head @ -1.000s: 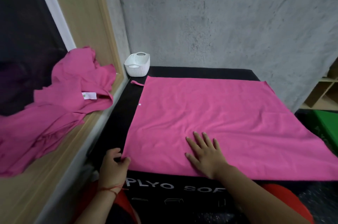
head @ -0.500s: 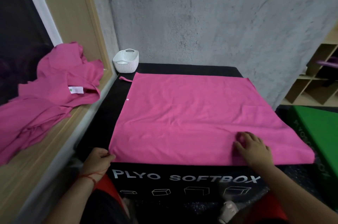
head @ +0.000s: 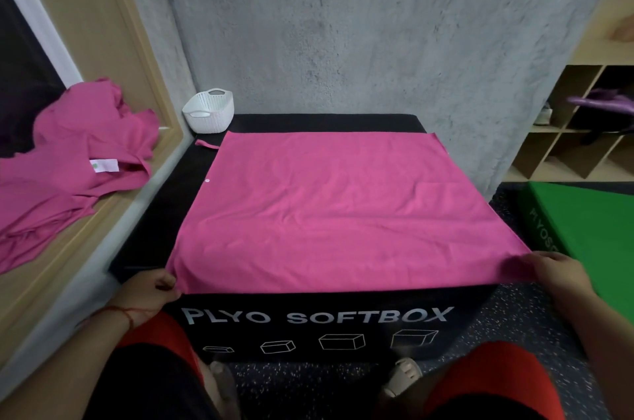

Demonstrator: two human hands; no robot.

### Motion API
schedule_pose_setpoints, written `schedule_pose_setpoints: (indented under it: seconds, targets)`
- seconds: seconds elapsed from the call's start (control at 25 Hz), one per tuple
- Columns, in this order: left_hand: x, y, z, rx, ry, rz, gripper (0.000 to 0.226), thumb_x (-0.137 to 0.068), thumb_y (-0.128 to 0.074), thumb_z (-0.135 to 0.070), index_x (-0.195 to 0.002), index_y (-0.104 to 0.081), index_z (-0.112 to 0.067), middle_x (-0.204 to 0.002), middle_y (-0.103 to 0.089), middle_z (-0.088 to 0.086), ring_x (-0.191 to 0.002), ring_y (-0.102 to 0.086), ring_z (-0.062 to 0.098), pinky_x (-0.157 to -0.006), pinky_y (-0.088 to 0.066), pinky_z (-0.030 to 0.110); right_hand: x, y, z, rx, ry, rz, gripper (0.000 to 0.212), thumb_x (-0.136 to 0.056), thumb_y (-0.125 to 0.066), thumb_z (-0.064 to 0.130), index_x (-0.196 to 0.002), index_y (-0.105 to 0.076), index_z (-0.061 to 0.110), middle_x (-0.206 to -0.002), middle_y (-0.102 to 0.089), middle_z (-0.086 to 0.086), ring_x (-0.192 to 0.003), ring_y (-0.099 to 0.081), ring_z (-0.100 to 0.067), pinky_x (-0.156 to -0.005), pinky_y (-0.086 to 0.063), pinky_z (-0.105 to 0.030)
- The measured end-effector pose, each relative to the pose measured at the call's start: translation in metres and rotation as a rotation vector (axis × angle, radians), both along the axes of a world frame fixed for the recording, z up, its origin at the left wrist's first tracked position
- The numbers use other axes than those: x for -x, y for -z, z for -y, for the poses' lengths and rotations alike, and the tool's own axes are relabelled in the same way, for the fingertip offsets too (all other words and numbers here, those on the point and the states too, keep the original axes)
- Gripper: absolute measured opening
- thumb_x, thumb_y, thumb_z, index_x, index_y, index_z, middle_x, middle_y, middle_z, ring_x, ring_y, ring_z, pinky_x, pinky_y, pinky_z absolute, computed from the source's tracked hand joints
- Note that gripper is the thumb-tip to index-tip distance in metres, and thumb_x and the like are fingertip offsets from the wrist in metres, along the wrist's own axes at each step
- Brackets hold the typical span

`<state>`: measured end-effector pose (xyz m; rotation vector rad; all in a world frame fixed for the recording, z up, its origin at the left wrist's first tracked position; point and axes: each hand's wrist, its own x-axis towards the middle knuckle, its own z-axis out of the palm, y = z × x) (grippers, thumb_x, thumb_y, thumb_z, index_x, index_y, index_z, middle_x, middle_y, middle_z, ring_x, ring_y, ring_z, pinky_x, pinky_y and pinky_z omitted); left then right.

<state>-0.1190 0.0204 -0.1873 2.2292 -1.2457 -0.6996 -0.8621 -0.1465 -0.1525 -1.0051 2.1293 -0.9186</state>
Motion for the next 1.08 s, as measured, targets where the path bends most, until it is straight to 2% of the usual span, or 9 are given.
schedule_pose_setpoints:
  seconds: [0.12, 0.24, 0.4, 0.52, 0.64, 0.8, 0.92, 1.0, 1.08]
  targets:
    - [0.003, -0.007, -0.002, 0.087, -0.008, -0.066, 0.013, -0.088, -0.081, -0.014, -0.086, -0.069, -0.013, -0.09, -0.075, 0.008, -0.088, -0.068, 0.025, -0.083, -0.048, 0.037, 0.012, 0.0, -0.007, 0.044, -0.067, 0.037, 0.01, -0.095, -0.078, 0.018, -0.101, -0.077, 0.01, -0.088, -0.079, -0.01, -0.083, -0.075, -0.028, -0.088, -0.058, -0.042]
    - [0.009, -0.012, -0.003, 0.248, -0.171, -0.225, 0.007, -0.1, -0.067, -0.015, -0.098, -0.063, -0.009, -0.092, -0.071, 0.013, -0.075, -0.063, 0.024, -0.063, -0.042, 0.031, 0.022, -0.004, -0.015, 0.03, -0.173, 0.103, 0.016, -0.092, -0.08, 0.009, -0.105, -0.073, 0.003, -0.091, -0.079, -0.017, -0.084, -0.075, -0.032, -0.08, -0.057, -0.038]
    - [0.005, -0.013, -0.005, 0.355, -0.241, -0.308, 0.01, -0.106, -0.057, -0.014, -0.096, -0.06, -0.014, -0.098, -0.07, 0.019, -0.077, -0.065, 0.022, -0.061, -0.044, 0.03, 0.042, -0.001, -0.014, -0.071, -0.292, 0.109, 0.063, -0.061, -0.102, 0.031, -0.113, -0.072, 0.016, -0.1, -0.082, -0.007, -0.097, -0.079, -0.029, -0.087, -0.061, -0.053]
    - [0.011, -0.021, 0.0, 0.425, -0.292, -0.343, 0.015, -0.105, -0.057, -0.01, -0.094, -0.058, -0.019, -0.095, -0.068, 0.018, -0.074, -0.064, 0.02, -0.054, -0.049, 0.025, 0.035, -0.005, -0.019, -0.054, -0.241, 0.086, 0.037, -0.075, -0.093, 0.024, -0.106, -0.076, 0.014, -0.094, -0.081, -0.008, -0.088, -0.076, -0.028, -0.076, -0.063, -0.045]
    - [0.02, -0.032, 0.004, 0.492, -0.323, -0.349, 0.017, -0.104, -0.059, -0.009, -0.094, -0.057, -0.022, -0.086, -0.067, 0.012, -0.07, -0.063, 0.016, -0.044, -0.049, 0.015, 0.036, -0.001, -0.02, -0.048, -0.157, 0.043, 0.01, -0.092, -0.08, 0.021, -0.097, -0.078, 0.013, -0.085, -0.076, -0.01, -0.06, -0.061, -0.019, -0.045, -0.048, -0.023]
    - [0.021, -0.037, 0.005, 0.529, -0.358, -0.393, 0.017, -0.104, -0.06, -0.009, -0.094, -0.058, -0.023, -0.086, -0.067, 0.01, -0.069, -0.065, 0.013, -0.045, -0.051, 0.013, 0.038, 0.002, -0.022, -0.103, -0.179, 0.002, 0.018, -0.09, -0.083, 0.031, -0.097, -0.081, 0.015, -0.081, -0.073, -0.007, -0.062, -0.053, -0.017, -0.045, -0.04, -0.022]
    - [0.021, -0.033, 0.004, 0.482, -0.352, -0.392, 0.015, -0.104, -0.06, -0.009, -0.094, -0.06, -0.021, -0.086, -0.068, 0.009, -0.073, -0.065, 0.015, -0.046, -0.053, 0.014, 0.036, 0.002, -0.023, -0.219, -0.208, -0.016, 0.02, -0.092, -0.081, 0.023, -0.097, -0.079, 0.004, -0.065, -0.06, -0.007, -0.051, -0.044, -0.017, -0.033, -0.034, -0.02]
    - [0.019, -0.026, 0.002, 0.45, -0.356, -0.394, 0.01, -0.105, -0.059, -0.009, -0.097, -0.062, -0.015, -0.086, -0.068, 0.01, -0.075, -0.065, 0.015, -0.046, -0.053, 0.013, 0.034, 0.005, -0.023, -0.236, -0.248, -0.016, 0.019, -0.094, -0.079, 0.022, -0.099, -0.08, 0.004, -0.069, -0.062, -0.008, -0.053, -0.048, -0.019, -0.042, -0.042, -0.024]
    - [0.017, -0.019, 0.0, 0.434, -0.35, -0.391, 0.004, -0.104, -0.059, -0.012, -0.104, -0.063, -0.012, -0.088, -0.069, 0.01, -0.079, -0.066, 0.017, -0.048, -0.054, 0.014, 0.034, 0.007, -0.021, -0.133, -0.232, -0.004, 0.014, -0.094, -0.08, 0.027, -0.095, -0.083, 0.013, -0.089, -0.074, -0.008, -0.078, -0.065, -0.025, -0.078, -0.057, -0.037]
